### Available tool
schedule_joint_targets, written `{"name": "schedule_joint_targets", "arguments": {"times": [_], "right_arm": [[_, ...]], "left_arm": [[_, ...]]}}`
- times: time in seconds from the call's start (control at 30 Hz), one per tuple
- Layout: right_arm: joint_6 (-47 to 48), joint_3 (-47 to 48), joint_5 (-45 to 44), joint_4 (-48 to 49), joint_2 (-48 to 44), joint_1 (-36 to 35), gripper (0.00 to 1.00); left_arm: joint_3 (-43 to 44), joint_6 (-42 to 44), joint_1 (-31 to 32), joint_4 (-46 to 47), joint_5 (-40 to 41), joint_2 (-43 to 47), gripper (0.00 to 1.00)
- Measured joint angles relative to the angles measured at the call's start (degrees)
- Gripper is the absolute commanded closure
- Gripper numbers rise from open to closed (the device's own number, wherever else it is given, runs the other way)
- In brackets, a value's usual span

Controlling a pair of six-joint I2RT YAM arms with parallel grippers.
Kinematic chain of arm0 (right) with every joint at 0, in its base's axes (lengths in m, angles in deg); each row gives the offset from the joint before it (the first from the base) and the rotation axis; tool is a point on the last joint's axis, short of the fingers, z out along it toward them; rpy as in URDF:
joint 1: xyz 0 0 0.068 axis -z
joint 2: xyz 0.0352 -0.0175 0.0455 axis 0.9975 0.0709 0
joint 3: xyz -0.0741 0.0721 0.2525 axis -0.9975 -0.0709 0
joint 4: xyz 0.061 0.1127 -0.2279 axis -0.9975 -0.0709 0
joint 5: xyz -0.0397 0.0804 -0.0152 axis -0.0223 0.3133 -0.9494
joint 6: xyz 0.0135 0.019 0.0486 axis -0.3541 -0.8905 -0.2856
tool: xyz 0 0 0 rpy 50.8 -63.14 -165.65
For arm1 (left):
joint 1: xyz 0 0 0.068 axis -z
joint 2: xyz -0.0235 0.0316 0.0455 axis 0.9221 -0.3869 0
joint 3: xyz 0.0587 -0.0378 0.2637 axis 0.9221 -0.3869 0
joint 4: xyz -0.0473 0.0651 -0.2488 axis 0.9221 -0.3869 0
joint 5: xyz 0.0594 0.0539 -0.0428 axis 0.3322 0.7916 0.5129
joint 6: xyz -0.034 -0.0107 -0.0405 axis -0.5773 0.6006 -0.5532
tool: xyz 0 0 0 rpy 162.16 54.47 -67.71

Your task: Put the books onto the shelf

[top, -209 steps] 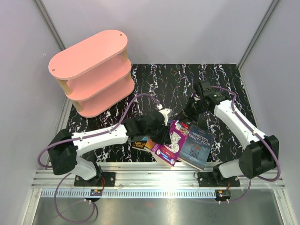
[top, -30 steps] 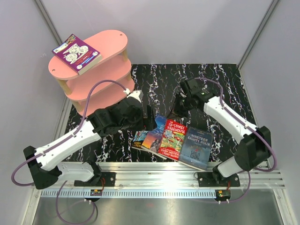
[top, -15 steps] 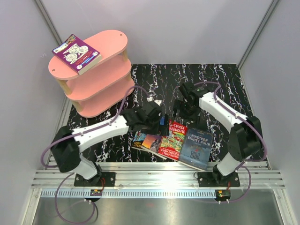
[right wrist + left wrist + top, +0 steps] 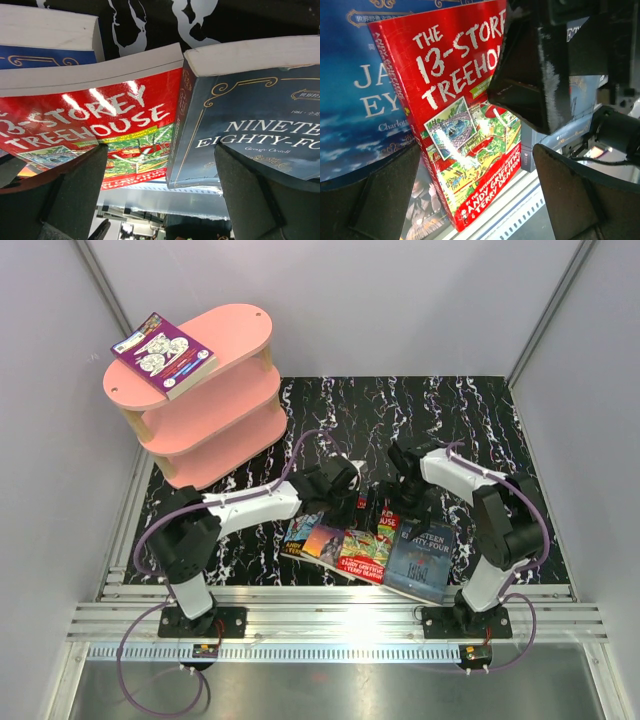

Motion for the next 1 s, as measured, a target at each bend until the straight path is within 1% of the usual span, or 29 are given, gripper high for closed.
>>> {"name": "schedule_joint_targets", "arguments": {"times": [0.1,0.2,0.27,0.3,0.33,0.37,0.4,0.43,0.47,0.5,0.53,0.6,0.67,0.7,0.73,0.8,0.87,0.9,0.97,1.0], "right_arm": [[0.57,0.07,1.07,-0.17,0.74,0.33,0.04],[1.14,0.35,2.08,-0.5,1.46,0.63,0.05],[1.36,0.59,2.45,-0.74,1.84,0.76,0.1],[1.36,0.52,2.64,-0.68,1.84,0.83,0.15],[1.31,0.26,2.95,-0.37,1.79,0.85,0.23],[1.2,-0.24,3.52,0.24,1.53,0.87,0.42],[1.16,-0.87,3.89,0.76,1.09,0.9,0.54],[0.96,-1.9,3.78,1.01,0.55,0.87,0.62],[0.44,-3.37,3.02,1.18,0.13,0.87,0.72],[0.07,-4.55,3.19,1.46,0.0,1.01,0.92],[-0.37,-5.7,3.54,1.9,0.02,1.03,1.0],[-2.19,-7.17,6.03,4.81,0.04,0.83,1.0],[-2.67,-7.72,7.04,5.97,-0.15,0.59,1.0],[-2.84,-8.04,7.17,6.34,-0.46,0.59,1.0],[-2.86,-8.26,7.17,6.56,-0.7,0.59,1.0],[-2.89,-8.59,7.19,6.93,-1.01,0.59,1.0],[-2.86,-8.72,7.21,7.06,-1.11,0.59,1.0],[-2.89,-8.76,7.21,7.1,-1.18,0.59,1.0],[-2.86,-8.94,7.23,7.3,-1.4,0.59,1.0],[-2.89,-9.09,7.21,7.41,-1.62,0.59,1.0]], "left_arm": [[-0.42,0.15,-0.76,1.03,-2.73,-0.83,0.04],[-0.39,0.28,-1.22,1.05,-3.69,-1.14,0.05],[0.2,0.66,-1.22,0.2,-3.45,-1.49,0.05],[0.57,0.79,-1.2,-0.31,-3.3,-1.7,0.05],[1.22,0.9,-1.16,-1.18,-2.82,-2.14,0.06],[1.81,0.96,-1.11,-1.9,-2.54,-2.51,0.06],[2.47,0.96,-0.98,-2.64,-2.23,-2.93,0.07],[3.32,0.92,-0.79,-3.58,-1.46,-3.43,0.07],[4.2,0.87,-0.63,-4.59,-0.66,-3.96,0.07],[4.76,0.87,-0.42,-5.31,0.0,-4.24,0.07],[5.27,0.87,-0.11,-5.99,0.92,-4.44,0.07],[5.73,0.87,0.26,-6.99,2.73,-4.48,0.07],[5.84,0.76,0.26,-7.43,3.48,-4.48,0.12],[5.84,0.74,0.26,-7.5,3.58,-4.48,0.16],[5.79,0.63,0.26,-7.39,3.56,-4.55,0.26],[5.68,0.39,0.22,-7.48,3.67,-4.81,0.41],[5.7,0.04,0.0,-7.8,3.87,-5.38,0.68],[5.73,-0.39,-0.15,-8.26,3.91,-5.73,0.81],[6.4,-0.9,-0.09,-7.93,2.01,-6.16,1.0],[6.93,-0.92,0.07,-8.02,2.03,-6.16,1.0]]}}
